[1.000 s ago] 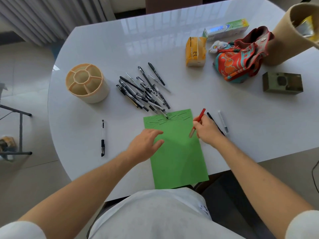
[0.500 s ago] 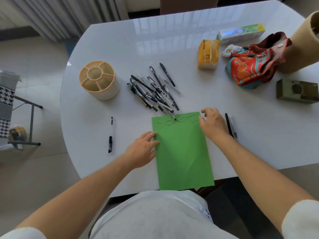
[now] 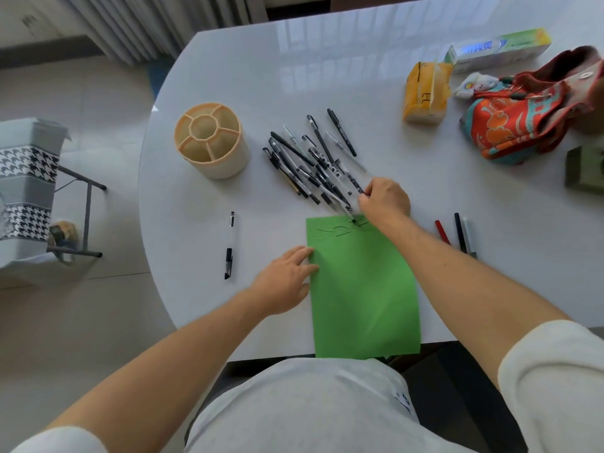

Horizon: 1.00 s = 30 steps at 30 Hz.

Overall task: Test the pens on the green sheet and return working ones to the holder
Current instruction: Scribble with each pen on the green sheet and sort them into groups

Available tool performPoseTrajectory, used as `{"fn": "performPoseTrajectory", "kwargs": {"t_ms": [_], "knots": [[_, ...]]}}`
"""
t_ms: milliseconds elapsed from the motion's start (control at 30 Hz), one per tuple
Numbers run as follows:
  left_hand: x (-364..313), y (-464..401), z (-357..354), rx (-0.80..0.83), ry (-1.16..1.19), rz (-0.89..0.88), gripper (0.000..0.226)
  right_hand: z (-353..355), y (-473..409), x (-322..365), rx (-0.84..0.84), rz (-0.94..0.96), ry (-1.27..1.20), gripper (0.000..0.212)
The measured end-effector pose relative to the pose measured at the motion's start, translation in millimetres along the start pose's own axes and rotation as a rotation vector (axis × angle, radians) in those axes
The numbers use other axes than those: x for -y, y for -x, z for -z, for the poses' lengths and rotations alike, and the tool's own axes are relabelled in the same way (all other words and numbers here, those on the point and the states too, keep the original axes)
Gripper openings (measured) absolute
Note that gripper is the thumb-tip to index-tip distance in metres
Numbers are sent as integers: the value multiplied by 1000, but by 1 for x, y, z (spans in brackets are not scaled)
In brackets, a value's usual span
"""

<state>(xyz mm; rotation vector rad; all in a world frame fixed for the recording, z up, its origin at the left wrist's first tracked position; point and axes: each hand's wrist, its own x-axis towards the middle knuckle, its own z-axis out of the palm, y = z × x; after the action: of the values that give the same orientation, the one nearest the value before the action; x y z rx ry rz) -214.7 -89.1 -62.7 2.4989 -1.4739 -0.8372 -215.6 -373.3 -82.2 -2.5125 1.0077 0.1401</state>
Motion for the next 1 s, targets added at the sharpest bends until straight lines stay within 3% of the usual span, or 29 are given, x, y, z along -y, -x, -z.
{"fn": "performPoseTrajectory", "kwargs": {"t_ms": [100,200,267,333,467,633,800,1000], "knots": [[-1,-1,5,-14,43,-2,45,15,13,-23,-48,-85,-321,12],[-4,-5,11,-198,193,22,34,36,42,-46,-63,-150,-773,8],[-9,-10,17,-302,312,62,32,49,66,-59,-33,-126,-977,10],[-17,-16,28,-302,460,114,37,58,92,-68,46,-85,-1087,12],[-38,-27,39,-122,531,49,43,52,130,-68,232,-65,-1160,16],[-55,-27,31,-6,446,-30,22,31,150,-50,272,-189,-1402,7],[-56,-24,27,1,403,-19,22,13,158,-30,400,-116,-1163,22],[-28,-20,29,-172,255,58,22,25,124,-43,-47,-418,-1209,24]]}}
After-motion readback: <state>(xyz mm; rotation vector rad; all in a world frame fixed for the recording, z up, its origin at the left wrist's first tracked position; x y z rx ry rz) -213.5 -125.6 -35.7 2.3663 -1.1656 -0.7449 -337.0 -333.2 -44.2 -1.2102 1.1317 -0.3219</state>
